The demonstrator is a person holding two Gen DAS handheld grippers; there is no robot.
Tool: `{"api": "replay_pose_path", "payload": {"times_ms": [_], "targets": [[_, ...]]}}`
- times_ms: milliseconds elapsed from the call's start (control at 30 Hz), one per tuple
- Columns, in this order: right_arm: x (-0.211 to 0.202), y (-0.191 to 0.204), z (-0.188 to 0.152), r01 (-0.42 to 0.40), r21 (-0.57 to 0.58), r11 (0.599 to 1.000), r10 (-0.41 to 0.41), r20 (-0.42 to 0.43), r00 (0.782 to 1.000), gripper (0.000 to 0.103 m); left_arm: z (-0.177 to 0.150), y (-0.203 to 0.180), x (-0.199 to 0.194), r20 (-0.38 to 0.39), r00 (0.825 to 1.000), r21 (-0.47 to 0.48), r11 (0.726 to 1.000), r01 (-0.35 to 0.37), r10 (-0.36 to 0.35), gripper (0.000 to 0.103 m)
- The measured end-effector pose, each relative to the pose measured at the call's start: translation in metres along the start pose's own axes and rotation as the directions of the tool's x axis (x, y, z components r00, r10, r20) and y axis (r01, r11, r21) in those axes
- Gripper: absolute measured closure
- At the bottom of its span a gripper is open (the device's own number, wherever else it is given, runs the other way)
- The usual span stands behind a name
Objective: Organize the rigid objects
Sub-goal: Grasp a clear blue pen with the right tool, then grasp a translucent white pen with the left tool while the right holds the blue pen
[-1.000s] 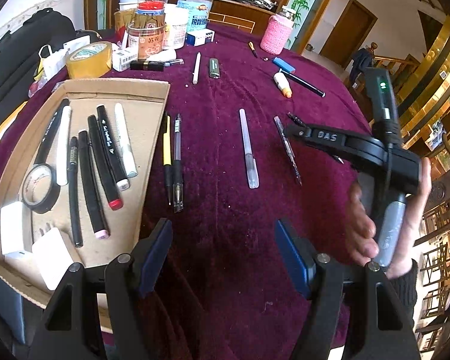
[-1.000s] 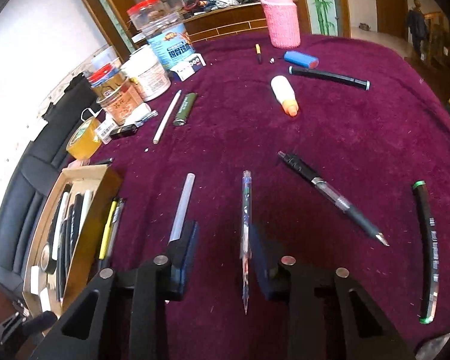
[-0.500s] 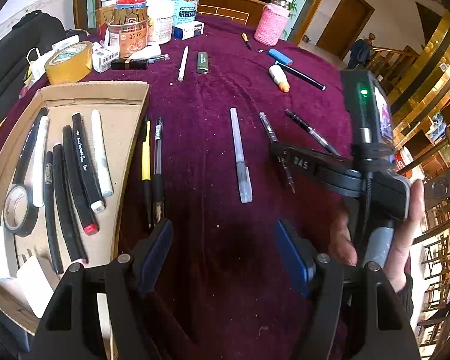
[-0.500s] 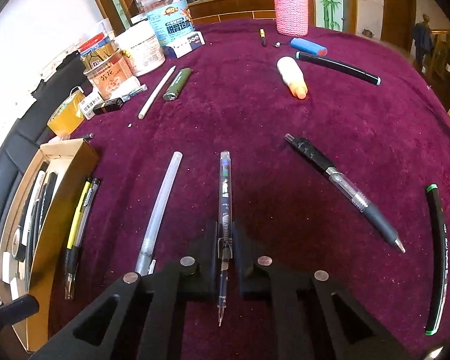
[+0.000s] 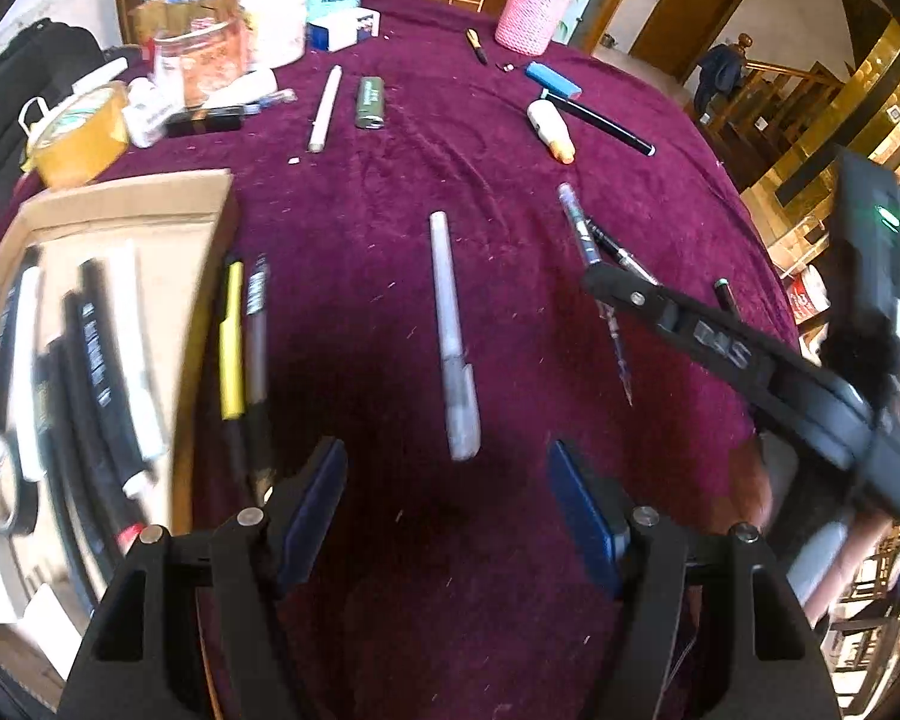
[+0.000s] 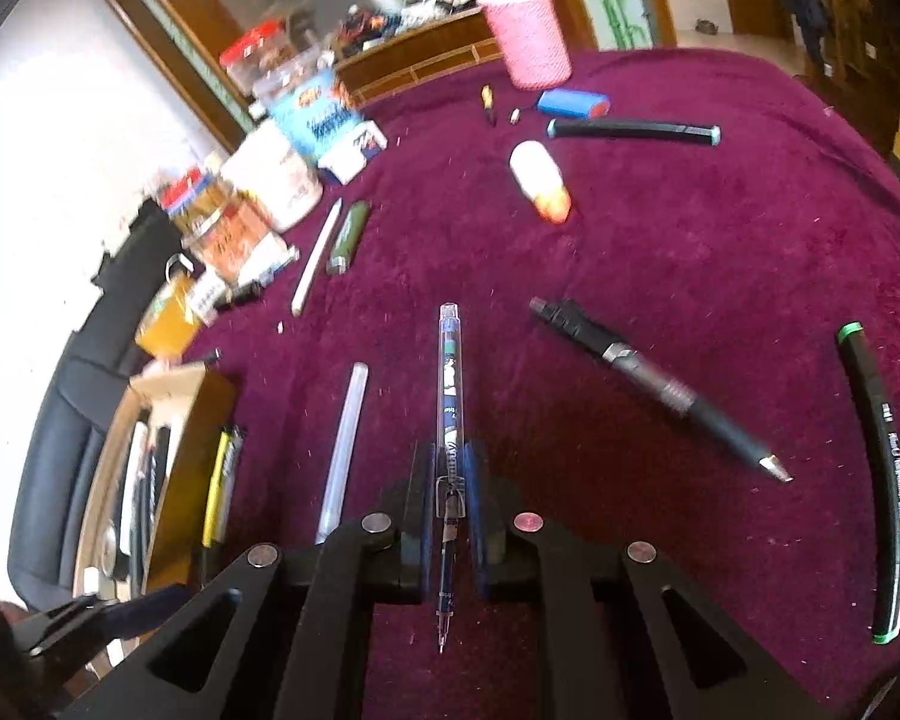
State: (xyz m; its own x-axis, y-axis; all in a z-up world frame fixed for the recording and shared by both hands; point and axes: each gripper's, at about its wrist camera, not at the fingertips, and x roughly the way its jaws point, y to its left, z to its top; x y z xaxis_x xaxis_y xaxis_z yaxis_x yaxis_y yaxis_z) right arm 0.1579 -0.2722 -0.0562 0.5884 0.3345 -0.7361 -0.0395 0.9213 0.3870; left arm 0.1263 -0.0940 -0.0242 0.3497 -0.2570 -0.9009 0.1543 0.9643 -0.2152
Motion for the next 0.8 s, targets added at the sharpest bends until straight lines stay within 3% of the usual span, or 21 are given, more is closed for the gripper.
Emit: {"api": "replay_pose_path", "payload": {"times_ms": [167, 433, 533, 667, 800], "targets": [[-0.01, -0.004, 0.003, -0.012, 0.027, 1.0, 0.011, 0.038, 0.999, 0.094, 0.021, -0.008, 0.023, -0.053, 0.999, -0.008, 1.0, -0.012, 0.012, 0.052], [-0.014, -0.004, 0.004, -0.027, 0.026, 0.999, 0.026, 0.051, 0.998, 0.094, 0.04, -0.01, 0.053, -0.097, 0.995, -0.014, 0.999, -0.039, 0.037, 0.061], [-0.016, -0.005, 0.004, -0.028, 0.026, 0.999, 0.027, 0.052, 0.998, 0.094, 0.044, -0.006, 0.061, -0.112, 0.993, -0.028, 0.999, -0.046, 0.043, 0.073], [-0.016, -0.005, 0.004, -0.029, 0.026, 0.999, 0.027, 0.051, 0.998, 0.094, 0.045, -0.006, 0.061, -0.097, 0.993, -0.011, 0.998, -0.064, 0.063, 0.077], [-0.016, -0.004, 0.004, -0.029, 0.021, 0.999, 0.028, 0.05, 0.998, 0.093, 0.043, -0.009, 0.062, -0.074, 0.989, 0.019, 0.992, -0.125, 0.126, 0.095]]}}
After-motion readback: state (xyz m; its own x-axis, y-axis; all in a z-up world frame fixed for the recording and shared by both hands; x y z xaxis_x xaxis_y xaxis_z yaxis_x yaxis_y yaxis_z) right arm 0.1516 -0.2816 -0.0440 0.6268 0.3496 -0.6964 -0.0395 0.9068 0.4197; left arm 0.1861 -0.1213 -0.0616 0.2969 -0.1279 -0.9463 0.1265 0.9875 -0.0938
